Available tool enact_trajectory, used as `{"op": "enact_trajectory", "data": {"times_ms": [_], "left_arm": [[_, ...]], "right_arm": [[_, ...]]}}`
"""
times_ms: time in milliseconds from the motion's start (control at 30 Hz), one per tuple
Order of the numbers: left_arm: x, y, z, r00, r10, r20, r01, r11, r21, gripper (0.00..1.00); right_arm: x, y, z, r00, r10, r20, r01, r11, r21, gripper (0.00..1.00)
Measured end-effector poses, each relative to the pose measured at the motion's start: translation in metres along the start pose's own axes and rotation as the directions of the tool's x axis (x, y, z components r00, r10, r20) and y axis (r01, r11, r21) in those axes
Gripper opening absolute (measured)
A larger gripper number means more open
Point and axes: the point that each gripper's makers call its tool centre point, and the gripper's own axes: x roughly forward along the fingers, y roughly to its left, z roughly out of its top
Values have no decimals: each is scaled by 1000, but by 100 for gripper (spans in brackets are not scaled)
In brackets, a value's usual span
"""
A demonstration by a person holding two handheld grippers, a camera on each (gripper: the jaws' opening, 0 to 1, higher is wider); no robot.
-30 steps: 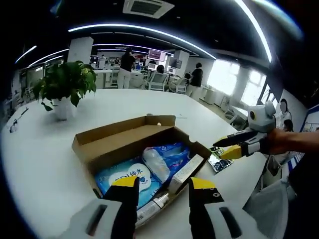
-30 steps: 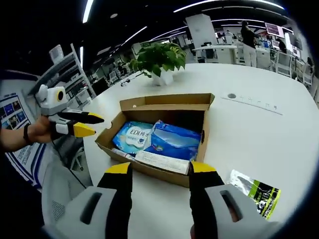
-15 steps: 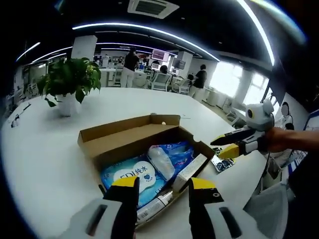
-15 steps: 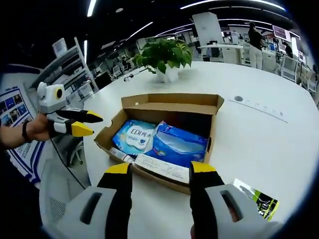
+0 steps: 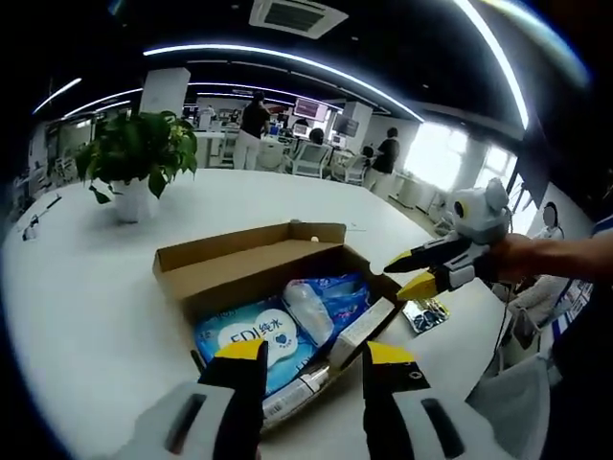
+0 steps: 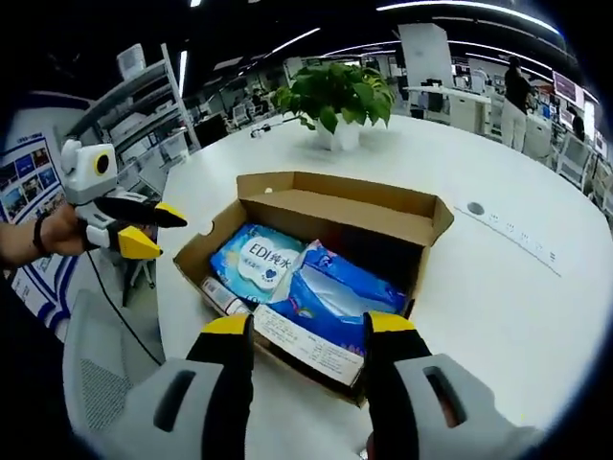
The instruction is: Operate the shoe box by opening the lid, removing the specified soft item, and placing it in the target area until the item is outside and the box remains undamaged.
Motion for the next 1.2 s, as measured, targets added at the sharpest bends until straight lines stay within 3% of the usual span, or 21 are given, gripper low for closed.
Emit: {"op": "enact_trajectory", "data": {"times_ms": [300, 433, 700, 867, 1033, 1200], "left_arm": [[-8, -1, -6, 1000, 10, -3, -10, 1000, 3, 40], [-9, -2, -7, 1000, 9, 1, -9, 1000, -1, 40], [-14, 7, -9, 999, 30, 12, -30, 999, -30, 40], [-15, 13, -9, 999, 40, 17, -39, 998, -40, 40], [-16, 16, -11, 999, 46, 18, -45, 998, -44, 40], [-17, 17, -15, 999, 50, 14, -50, 998, -47, 40]], "right_arm": [[17, -6, 2, 992, -1, -129, -24, 981, -192, 43], [27, -11, 3, 988, 5, -154, -33, 982, -184, 44], [46, -26, -1, 969, 23, -246, -93, 956, -279, 47], [58, -32, -3, 961, 31, -275, -113, 952, -285, 48], [69, -35, -16, 935, 37, -354, -169, 921, -351, 51], [81, -45, -22, 922, 34, -387, -186, 913, -362, 52]]}}
